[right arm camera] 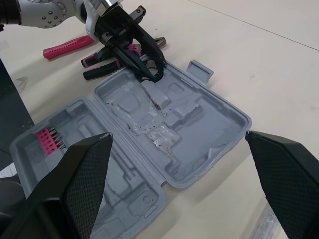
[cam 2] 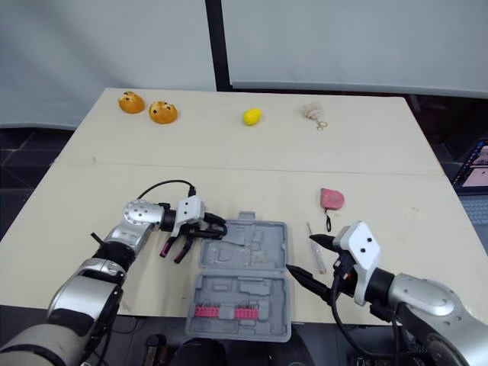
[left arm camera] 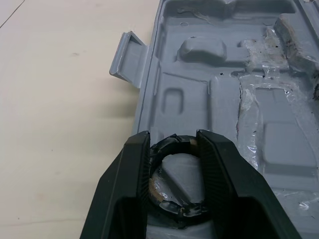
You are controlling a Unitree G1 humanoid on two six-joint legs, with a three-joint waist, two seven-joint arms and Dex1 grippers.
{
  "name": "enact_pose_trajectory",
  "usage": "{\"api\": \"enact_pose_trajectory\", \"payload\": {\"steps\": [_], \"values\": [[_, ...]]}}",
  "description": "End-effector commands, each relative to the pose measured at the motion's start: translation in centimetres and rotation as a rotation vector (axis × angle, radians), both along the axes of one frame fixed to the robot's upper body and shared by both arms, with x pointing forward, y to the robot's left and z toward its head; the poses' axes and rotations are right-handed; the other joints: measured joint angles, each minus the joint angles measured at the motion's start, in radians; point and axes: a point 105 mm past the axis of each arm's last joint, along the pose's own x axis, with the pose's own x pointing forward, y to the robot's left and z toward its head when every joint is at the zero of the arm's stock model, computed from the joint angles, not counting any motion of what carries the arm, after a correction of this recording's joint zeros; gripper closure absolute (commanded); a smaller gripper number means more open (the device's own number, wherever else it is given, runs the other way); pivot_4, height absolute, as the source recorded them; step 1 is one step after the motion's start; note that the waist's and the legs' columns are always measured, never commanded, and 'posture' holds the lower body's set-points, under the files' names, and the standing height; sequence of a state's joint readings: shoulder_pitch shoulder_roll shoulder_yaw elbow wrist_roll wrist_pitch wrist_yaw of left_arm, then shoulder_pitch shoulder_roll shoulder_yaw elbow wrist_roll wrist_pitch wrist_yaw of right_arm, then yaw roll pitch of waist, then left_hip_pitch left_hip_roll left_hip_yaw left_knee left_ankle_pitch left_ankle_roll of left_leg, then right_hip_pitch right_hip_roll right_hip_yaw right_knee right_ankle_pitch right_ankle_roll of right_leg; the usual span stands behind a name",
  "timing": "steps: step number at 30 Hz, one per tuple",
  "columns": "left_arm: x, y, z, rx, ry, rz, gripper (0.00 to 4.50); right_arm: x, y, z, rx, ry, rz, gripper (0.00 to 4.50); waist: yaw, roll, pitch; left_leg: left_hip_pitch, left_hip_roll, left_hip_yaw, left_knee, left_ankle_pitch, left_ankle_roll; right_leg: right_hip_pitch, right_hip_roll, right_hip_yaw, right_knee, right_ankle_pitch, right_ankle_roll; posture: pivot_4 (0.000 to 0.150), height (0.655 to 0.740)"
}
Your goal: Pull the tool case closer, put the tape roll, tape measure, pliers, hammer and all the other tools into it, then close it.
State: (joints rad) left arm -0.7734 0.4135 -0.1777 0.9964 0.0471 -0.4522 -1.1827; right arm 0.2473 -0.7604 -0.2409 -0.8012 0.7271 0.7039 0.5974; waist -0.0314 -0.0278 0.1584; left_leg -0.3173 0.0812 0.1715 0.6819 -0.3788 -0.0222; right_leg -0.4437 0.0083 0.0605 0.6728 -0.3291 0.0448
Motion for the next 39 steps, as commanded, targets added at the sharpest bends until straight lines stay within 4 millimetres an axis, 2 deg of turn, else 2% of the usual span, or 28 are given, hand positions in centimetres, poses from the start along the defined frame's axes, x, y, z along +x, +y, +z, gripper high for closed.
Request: {"api": "enact_pose_trajectory", "payload": {"steps": [1,11,16,20,23,28,30,32,33,35,37,38,39], "values": [[-0.5,0.3,-0.5,0.024,0.001,-0.027,2.89,-0.1,0.2,0.8,0.006,-0.033,0.008,0.0,0.0,0.0,0.0,0.0,0.0,0.0,0.0,0.0,0.0,0.0,0.0,0.0,0.0,0.0,0.0,0.15,0.74],[-0.4,0.6,-0.9,0.072,-0.041,-0.023,2.89,0.2,0.1,0.9,0.0,-0.033,0.007,0.0,0.001,0.0,0.0,0.0,0.0,0.0,0.0,0.0,0.0,0.0,0.0,0.0,0.0,0.0,0.0,0.15,0.74],[-0.7,1.0,-1.9,0.135,-0.027,-0.024,2.89,0.3,0.0,0.9,-0.004,-0.033,0.007,0.0,0.001,-0.001,-0.001,0.0,0.0,0.0,0.0,0.0,0.0,0.0,0.0,0.0,0.0,0.0,0.0,0.15,0.74],[-0.9,1.7,-3.0,0.163,0.053,0.012,2.89,0.3,0.0,0.9,-0.007,-0.032,0.008,0.0,-0.001,-0.001,-0.007,0.001,0.0,0.0,0.0,0.0,0.0,0.001,0.0,0.0,0.0,0.0,0.0,0.15,0.74],[-1.0,1.6,-2.9,0.14,0.075,0.007,2.89,0.4,-0.1,0.9,-0.01,-0.031,0.007,0.0,-0.004,-0.001,-0.009,0.002,0.0,0.0,0.0,0.0,0.0,0.001,0.0,0.0,0.0,0.0,0.0,0.15,0.74],[-0.3,0.3,-0.3,0.02,0.017,-0.007,2.89,0.4,-0.3,1.1,-0.013,-0.035,-0.001,0.0,-0.006,-0.001,-0.009,0.002,0.0,0.0,0.0,0.0,0.0,0.002,0.0,0.0,0.001,0.0,0.0,0.15,0.74],[0.0,-0.1,2.2,-0.082,-0.012,-0.01,2.89,0.5,-0.7,1.4,-0.012,-0.048,-0.021,0.0,-0.006,-0.001,-0.009,0.002,0.0,0.0,0.0,0.0,0.0,0.001,0.0,0.0,0.001,0.0,0.0,0.15,0.74],[-0.1,0.5,4.6,-0.17,0.009,-0.008,2.38,0.5,-1.4,2.0,-0.01,-0.063,-0.051,0.0,-0.004,-0.001,-0.009,0.0,0.001,0.0,0.0,0.0,0.0,0.0,0.0,0.0,0.0,0.0,0.0,0.15,0.74],[-0.4,1.4,5.9,-0.208,0.025,0.005,2.09,0.4,-2.2,2.4,-0.002,-0.071,-0.082,0.0,-0.004,-0.001,-0.008,0.0,0.001,-0.001,0.0,0.0,0.0,0.0,0.0,0.0,0.0,0.0,0.0,0.15,0.74],[-1.1,2.8,7.3,-0.24,0.046,0.023,1.1,0.1,-3.3,3.2,0.009,-0.082,-0.127,0.0,-0.006,-0.001,-0.008,-0.001,0.002,-0.001,0.0,0.0,0.0,0.0,0.0,-0.001,0.0,0.0,0.0,0.15,0.74],[-1.7,5.0,7.8,-0.225,0.039,0.082,0.04,-0.3,-4.9,3.7,0.014,-0.084,-0.195,0.0,-0.011,0.0,-0.009,0.0,0.002,-0.001,-0.001,0.0,0.0,0.0,0.0,0.0,0.0,0.0,-0.001,0.15,0.74],[-2.0,5.8,7.9,-0.218,0.041,0.104,0.04,-0.5,-5.5,3.8,0.014,-0.082,-0.219,0.0,-0.012,0.0,-0.009,0.001,0.002,-0.001,-0.002,0.0,0.0,0.0,0.0,0.0,0.001,0.0,-0.001,0.15,0.74],[-2.3,7.6,8.0,-0.209,0.052,0.169,0.04,-1.1,-7.0,3.7,-0.008,-0.068,-0.268,0.0,-0.012,0.0,-0.009,0.001,0.002,-0.001,-0.002,0.0,0.0,0.0,0.0,0.0,0.001,0.0,-0.001,0.15,0.74]]}}
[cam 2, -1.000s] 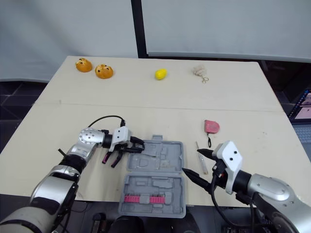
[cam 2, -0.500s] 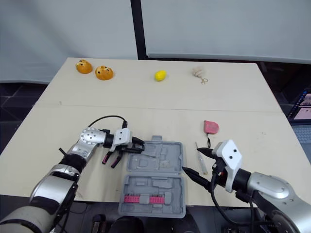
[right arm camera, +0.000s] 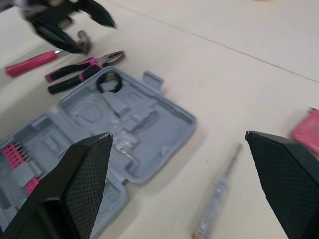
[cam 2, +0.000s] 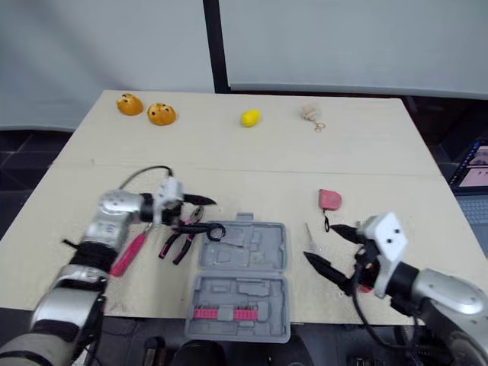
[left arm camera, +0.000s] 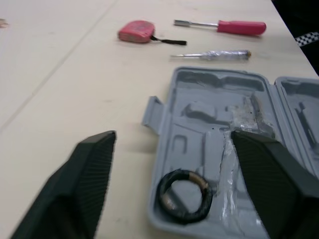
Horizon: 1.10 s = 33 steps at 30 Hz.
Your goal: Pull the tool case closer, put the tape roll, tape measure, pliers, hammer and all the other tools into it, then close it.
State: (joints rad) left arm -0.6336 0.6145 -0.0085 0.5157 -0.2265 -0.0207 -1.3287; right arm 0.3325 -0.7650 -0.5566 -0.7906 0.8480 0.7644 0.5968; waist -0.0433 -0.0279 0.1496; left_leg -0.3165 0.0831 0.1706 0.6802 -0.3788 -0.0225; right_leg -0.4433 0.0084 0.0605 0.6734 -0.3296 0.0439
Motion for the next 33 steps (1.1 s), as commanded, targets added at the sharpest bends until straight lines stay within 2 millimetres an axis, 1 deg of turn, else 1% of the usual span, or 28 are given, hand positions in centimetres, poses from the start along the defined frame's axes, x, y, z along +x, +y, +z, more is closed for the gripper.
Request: {"api": "enact_pose_trajectory", "payload": {"steps": [1,2,3,4,7,8,10,11,12,13,14,16,17,20,22,23,26,28,29,31,33], "values": [[-1.1,4.3,0.9,-0.01,0.037,0.142,0.04,-1.7,-3.4,1.0,-0.038,-0.009,-0.116,0.0,0.0,0.001,0.0,0.0,0.0,0.0,0.0,0.0,0.0,0.0,0.0,0.0,0.0,0.0,0.0,0.15,0.74],[-1.3,6.3,1.0,-0.002,0.051,0.223,0.04,-2.5,-4.9,0.8,-0.062,0.014,-0.165,0.0,0.0,0.001,0.0,0.001,0.0,0.0,0.0,0.0,0.0,0.0,0.0,0.0,0.0,0.0,0.0,0.15,0.74],[-1.6,7.9,1.1,0.008,0.06,0.289,0.04,-3.3,-6.1,0.7,-0.083,0.034,-0.203,0.0,0.0,0.0,0.0,0.0,0.0,0.0,-0.001,0.0,0.0,0.0,0.0,0.0,-0.001,0.0,0.0,0.15,0.74],[-2.0,10.2,1.0,0.02,0.076,0.376,0.04,-4.1,-7.6,0.5,-0.113,0.057,-0.253,0.0,0.0,0.0,0.0,0.0,0.0,0.0,-0.001,0.0,0.0,0.0,0.0,0.0,-0.001,0.0,0.0,0.15,0.74],[-3.3,16.4,0.8,0.056,0.101,0.615,0.04,-6.6,-11.2,0.2,-0.168,0.115,-0.379,0.0,0.0,-0.002,0.001,0.001,0.0,0.0,-0.002,-0.001,0.0,0.0,0.0,-0.001,-0.003,0.0,0.0,0.15,0.74],[-3.7,17.6,0.8,0.06,0.108,0.661,0.04,-7.1,-11.9,0.1,-0.178,0.125,-0.404,0.0,0.0,-0.002,0.001,0.001,0.0,0.0,-0.003,-0.001,0.0,0.001,-0.001,-0.001,-0.005,0.0,0.0,0.15,0.74],[-4.7,21.1,0.3,0.107,0.075,0.812,0.04,-8.8,-14.4,0.0,-0.212,0.155,-0.482,0.0,0.0,-0.002,0.001,0.002,-0.001,0.001,-0.005,-0.001,0.001,0.001,-0.001,-0.001,-0.007,0.0,0.0,0.15,0.74],[-5.1,22.4,0.2,0.14,0.04,0.869,0.04,-9.4,-15.6,-0.1,-0.227,0.166,-0.521,0.0,0.001,-0.002,0.001,0.003,-0.001,0.002,-0.007,-0.002,0.001,0.002,-0.001,-0.001,-0.009,0.0,0.0,0.15,0.74],[-5.4,23.2,0.1,0.162,0.015,0.903,0.04,-9.9,-16.3,-0.1,-0.236,0.171,-0.544,0.0,0.001,-0.002,0.001,0.005,-0.002,0.003,-0.01,-0.002,0.002,0.004,-0.002,-0.001,-0.011,0.0,0.0,0.15,0.74],[-5.6,23.8,-0.1,0.201,-0.026,0.927,0.04,-10.1,-16.8,-0.2,-0.237,0.173,-0.561,0.0,0.002,-0.003,0.001,0.009,-0.002,0.003,-0.014,-0.002,0.002,0.007,-0.003,0.0,-0.014,0.0,0.0,0.15,0.74],[-5.9,23.7,-0.4,0.191,-0.021,0.913,0.04,-10.3,-17.4,-0.3,-0.243,0.175,-0.58,0.0,0.002,-0.003,0.002,0.013,-0.002,0.004,-0.017,-0.002,0.002,0.011,-0.003,0.0,-0.015,0.0,0.0,0.15,0.74],[-6.5,23.2,-0.9,0.146,0.016,0.875,0.04,-10.5,-18.1,-0.4,-0.251,0.174,-0.6,0.0,0.003,-0.004,0.002,0.017,-0.001,0.004,-0.018,-0.004,0.002,0.014,-0.002,-0.001,-0.017,-0.001,-0.001,0.15,0.74],[-6.7,22.5,-0.9,0.097,0.046,0.834,0.04,-10.3,-18.1,-0.5,-0.247,0.172,-0.598,0.0,0.005,-0.004,0.002,0.017,-0.001,0.003,-0.018,-0.004,0.001,0.015,-0.003,-0.001,-0.017,-0.001,-0.001,0.15,0.74],[-6.9,20.3,-0.7,0.055,0.084,0.719,0.04,-9.1,-16.7,-0.5,-0.226,0.148,-0.55,0.0,0.005,-0.004,0.002,0.017,-0.001,0.004,-0.018,-0.005,0.001,0.014,-0.002,-0.001,-0.017,-0.001,-0.001,0.15,0.74],[-6.8,18.4,-0.4,0.049,0.091,0.644,0.04,-8.0,-15.3,-0.4,-0.202,0.122,-0.514,0.0,0.005,-0.003,0.002,0.017,-0.001,0.003,-0.018,-0.005,0.0,0.015,-0.003,-0.001,-0.017,-0.001,-0.001,0.15,0.74],[-6.7,17.2,-0.3,0.048,0.094,0.599,0.04,-7.2,-14.4,-0.3,-0.185,0.109,-0.495,0.0,0.004,-0.003,0.002,0.017,-0.001,0.003,-0.018,-0.005,0.0,0.015,-0.003,-0.001,-0.016,-0.001,-0.001,0.15,0.74],[-6.7,12.2,0.6,0.035,0.101,0.417,0.04,-4.6,-10.7,-0.3,-0.131,0.062,-0.411,0.0,0.001,-0.003,0.002,0.017,-0.001,0.002,-0.018,-0.005,-0.001,0.015,-0.003,-0.001,-0.015,0.0,-0.001,0.15,0.74],[-6.9,9.1,1.3,0.021,0.106,0.319,0.04,-3.2,-8.6,-0.4,-0.101,0.044,-0.374,0.0,-0.001,-0.002,0.002,0.017,-0.001,0.002,-0.018,-0.005,-0.001,0.016,-0.003,0.0,-0.015,0.0,-0.001,0.15,0.74],[-6.9,7.1,1.9,0.01,0.102,0.252,0.04,-2.2,-7.4,-0.6,-0.078,0.035,-0.366,0.0,-0.003,-0.002,0.002,0.017,-0.001,0.002,-0.018,-0.005,-0.001,0.016,-0.002,0.0,-0.015,0.0,-0.001,0.15,0.74],[-7.1,4.0,2.7,-0.01,0.093,0.145,0.04,-0.5,-5.3,-0.6,-0.031,0.016,-0.357,0.0,-0.009,-0.002,0.002,0.016,-0.001,0.002,-0.018,-0.004,-0.001,0.016,-0.002,0.0,-0.015,0.0,-0.001,0.15,0.74],[-7.5,1.5,3.5,-0.021,0.079,0.039,0.04,1.1,-3.7,-0.8,0.011,0.011,-0.37,0.0,-0.012,-0.002,0.002,0.016,-0.001,0.002,-0.017,-0.004,-0.002,0.016,-0.002,0.0,-0.015,0.0,0.0,0.15,0.74]]}}
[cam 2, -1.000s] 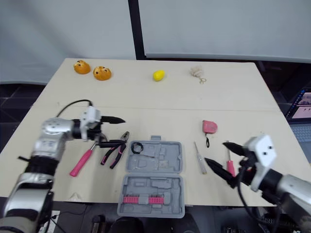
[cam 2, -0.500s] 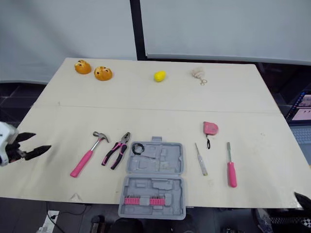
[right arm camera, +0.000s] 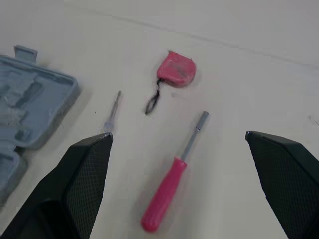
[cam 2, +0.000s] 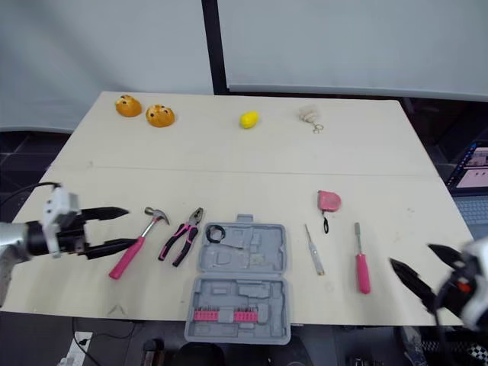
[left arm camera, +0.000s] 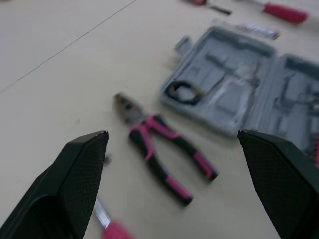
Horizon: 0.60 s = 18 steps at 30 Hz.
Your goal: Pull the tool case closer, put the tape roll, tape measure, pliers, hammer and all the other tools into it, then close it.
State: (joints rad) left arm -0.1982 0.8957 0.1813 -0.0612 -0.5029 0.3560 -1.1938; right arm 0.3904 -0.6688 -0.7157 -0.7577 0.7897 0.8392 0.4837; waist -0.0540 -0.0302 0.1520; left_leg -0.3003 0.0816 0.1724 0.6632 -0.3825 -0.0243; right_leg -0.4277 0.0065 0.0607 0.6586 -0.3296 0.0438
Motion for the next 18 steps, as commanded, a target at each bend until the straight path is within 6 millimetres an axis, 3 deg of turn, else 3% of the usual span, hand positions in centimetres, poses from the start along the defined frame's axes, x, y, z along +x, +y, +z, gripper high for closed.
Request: {"api": "enact_pose_trajectory", "payload": {"steps": [1,3,7,18], "values": [[-0.6,-4.1,1.9,-0.03,-0.043,-0.168,0.04,2.0,2.4,-0.2,0.034,-0.012,-0.04,0.0,-0.002,0.0,0.0,0.0,0.0,0.0,0.0,0.001,-0.001,0.0,0.0,0.0,0.0,0.0,0.0,0.15,0.74],[-0.6,-6.2,2.7,-0.056,-0.062,-0.251,0.04,3.6,3.5,-0.6,0.046,-0.012,-0.069,0.0,-0.003,0.002,0.001,0.0,0.0,0.0,0.001,0.001,-0.001,0.0,0.001,0.0,0.0,0.0,0.0,0.15,0.74],[-0.3,-9.0,3.6,-0.109,-0.078,-0.365,0.04,6.8,3.9,-1.5,0.059,-0.004,-0.194,0.0,-0.007,0.002,0.001,0.0,0.0,0.001,0.002,0.002,-0.001,-0.001,0.002,0.001,0.0,0.0,0.0,0.15,0.74],[1.2,-12.7,4.2,-0.15,-0.146,-0.493,0.04,12.0,4.6,-5.3,0.034,0.083,-0.27,0.0,-0.009,0.005,0.002,-0.001,0.0,0.002,0.002,0.003,-0.001,-0.003,0.003,0.002,0.001,0.0,0.0,0.15,0.74]]}}
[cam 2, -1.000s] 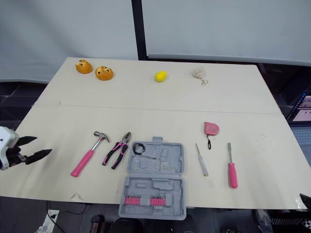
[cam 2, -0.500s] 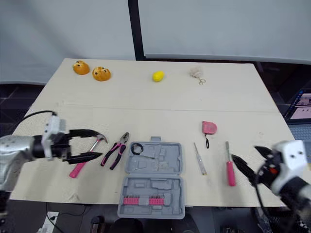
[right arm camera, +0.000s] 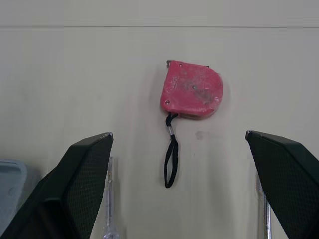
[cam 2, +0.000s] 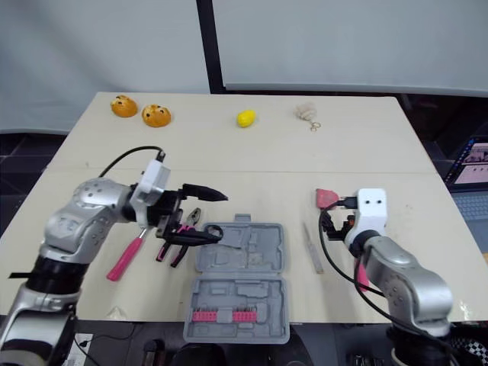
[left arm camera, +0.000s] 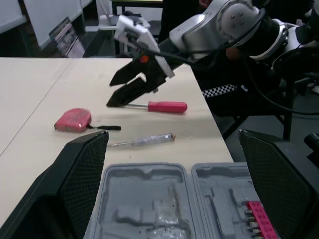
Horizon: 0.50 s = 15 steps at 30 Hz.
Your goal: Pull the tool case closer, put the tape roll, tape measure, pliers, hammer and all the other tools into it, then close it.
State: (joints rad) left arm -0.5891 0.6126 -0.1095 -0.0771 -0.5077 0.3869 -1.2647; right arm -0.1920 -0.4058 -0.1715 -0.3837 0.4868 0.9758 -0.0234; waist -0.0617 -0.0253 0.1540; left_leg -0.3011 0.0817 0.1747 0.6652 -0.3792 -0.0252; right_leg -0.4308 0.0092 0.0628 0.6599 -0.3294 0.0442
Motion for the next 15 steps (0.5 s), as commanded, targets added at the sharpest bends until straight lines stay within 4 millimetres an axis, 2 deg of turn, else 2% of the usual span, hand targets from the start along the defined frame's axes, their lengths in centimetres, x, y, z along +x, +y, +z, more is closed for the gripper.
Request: {"api": "enact_pose_trajectory", "payload": {"steps": [1,6,7,8,10,15], "values": [[0.3,-0.4,0.4,-0.007,-0.04,-0.014,0.04,1.1,-0.1,0.0,-0.031,-0.025,-0.001,0.0,-0.002,0.0,0.0,0.0,0.0,0.0,0.0,0.0,0.0,0.0,0.0,0.0,0.0,0.0,0.0,0.15,0.74],[0.5,-0.8,0.2,-0.012,-0.052,-0.018,0.04,2.3,0.1,-1.4,-0.035,-0.008,-0.007,0.0,-0.006,0.001,0.0,0.0,0.0,0.0,0.0,0.0,0.0,0.0,0.0,0.0,0.001,0.0,0.0,0.15,0.74],[0.6,-0.8,0.2,-0.013,-0.054,-0.017,0.0,2.5,0.2,-1.5,-0.027,-0.006,-0.006,0.5,-0.007,0.001,0.0,0.0,0.0,0.0,0.0,0.001,0.0,-0.001,0.0,0.0,0.001,0.0,0.0,0.15,0.74],[0.6,-0.9,0.1,-0.013,-0.056,-0.016,0.0,2.7,0.4,-1.6,-0.019,-0.007,-0.002,0.74,-0.008,0.001,0.0,0.0,0.0,0.0,0.0,0.001,0.0,-0.001,0.0,0.0,0.001,0.0,0.0,0.15,0.74],[0.6,-1.0,0.1,-0.015,-0.06,-0.013,0.0,3.1,0.8,-2.0,-0.004,-0.002,0.001,1.68,-0.011,0.001,0.001,0.0,0.001,0.0,0.0,0.001,0.0,-0.001,0.0,0.0,0.001,0.0,0.0,0.15,0.74],[0.7,-1.2,0.1,-0.019,-0.068,-0.009,0.0,3.7,1.3,-2.7,0.005,0.005,0.008,1.68,-0.021,0.001,0.001,0.0,0.001,0.0,0.0,0.001,-0.001,-0.001,0.0,0.0,0.001,0.0,0.0,0.15,0.74]]}}
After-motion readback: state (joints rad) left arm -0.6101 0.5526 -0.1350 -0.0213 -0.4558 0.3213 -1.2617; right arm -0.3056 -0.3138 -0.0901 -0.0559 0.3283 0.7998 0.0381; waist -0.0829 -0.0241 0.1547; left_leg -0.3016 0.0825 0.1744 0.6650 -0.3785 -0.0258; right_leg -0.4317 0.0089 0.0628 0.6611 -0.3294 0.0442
